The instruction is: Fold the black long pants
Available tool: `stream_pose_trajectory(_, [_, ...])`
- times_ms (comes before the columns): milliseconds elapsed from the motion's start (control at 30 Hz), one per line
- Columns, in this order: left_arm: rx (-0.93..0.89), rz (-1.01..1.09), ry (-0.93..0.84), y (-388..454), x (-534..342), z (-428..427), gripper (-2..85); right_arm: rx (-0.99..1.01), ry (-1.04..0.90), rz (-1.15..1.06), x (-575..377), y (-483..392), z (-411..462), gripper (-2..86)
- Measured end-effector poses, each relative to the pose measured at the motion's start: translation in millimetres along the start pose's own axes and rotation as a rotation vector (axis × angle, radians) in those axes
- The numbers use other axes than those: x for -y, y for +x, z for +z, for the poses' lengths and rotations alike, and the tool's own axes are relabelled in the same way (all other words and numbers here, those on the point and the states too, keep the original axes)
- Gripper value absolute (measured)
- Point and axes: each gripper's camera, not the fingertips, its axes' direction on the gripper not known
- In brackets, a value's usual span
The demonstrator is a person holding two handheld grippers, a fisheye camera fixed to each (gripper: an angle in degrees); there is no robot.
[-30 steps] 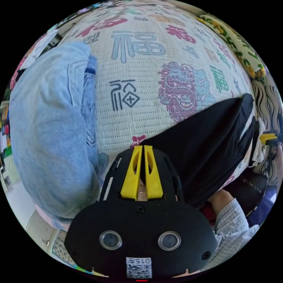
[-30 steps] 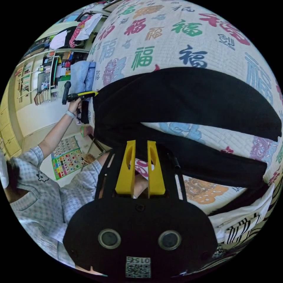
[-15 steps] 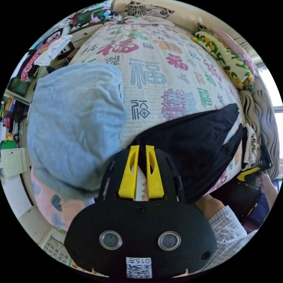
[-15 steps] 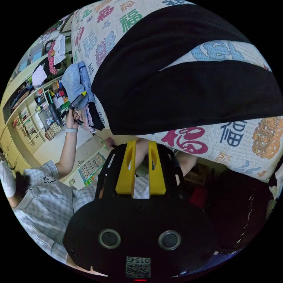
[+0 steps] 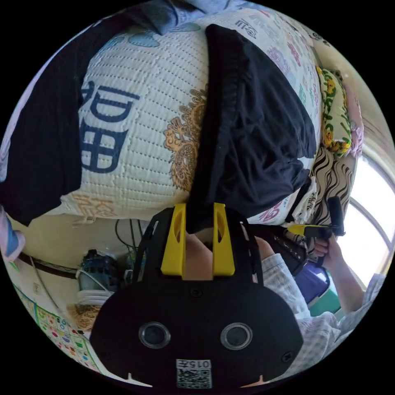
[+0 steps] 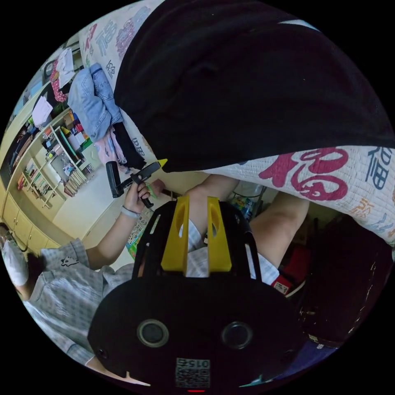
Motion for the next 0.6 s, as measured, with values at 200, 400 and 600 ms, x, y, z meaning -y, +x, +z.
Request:
stream_pose_trajectory(200, [-0.015,0.004,0.044,-50.6,11.7,27.9,1.8,-0.054,-0.049,-0.054,7.0,-1.4,37.4,7.4])
stream_pose_trajectory(400, [-0.183,-0.025,0.074,-107.1,28.9,76.3,2.8,-0.048,-0.021,-0.007,-1.9,31.1,58.1,7.1])
stream_pose_trajectory(600, [-0.181,0.025,0.067,-151.2,34.2,107.2,7.0,0.096,0.284,0.115,-30.0,95.5,59.0,4.3])
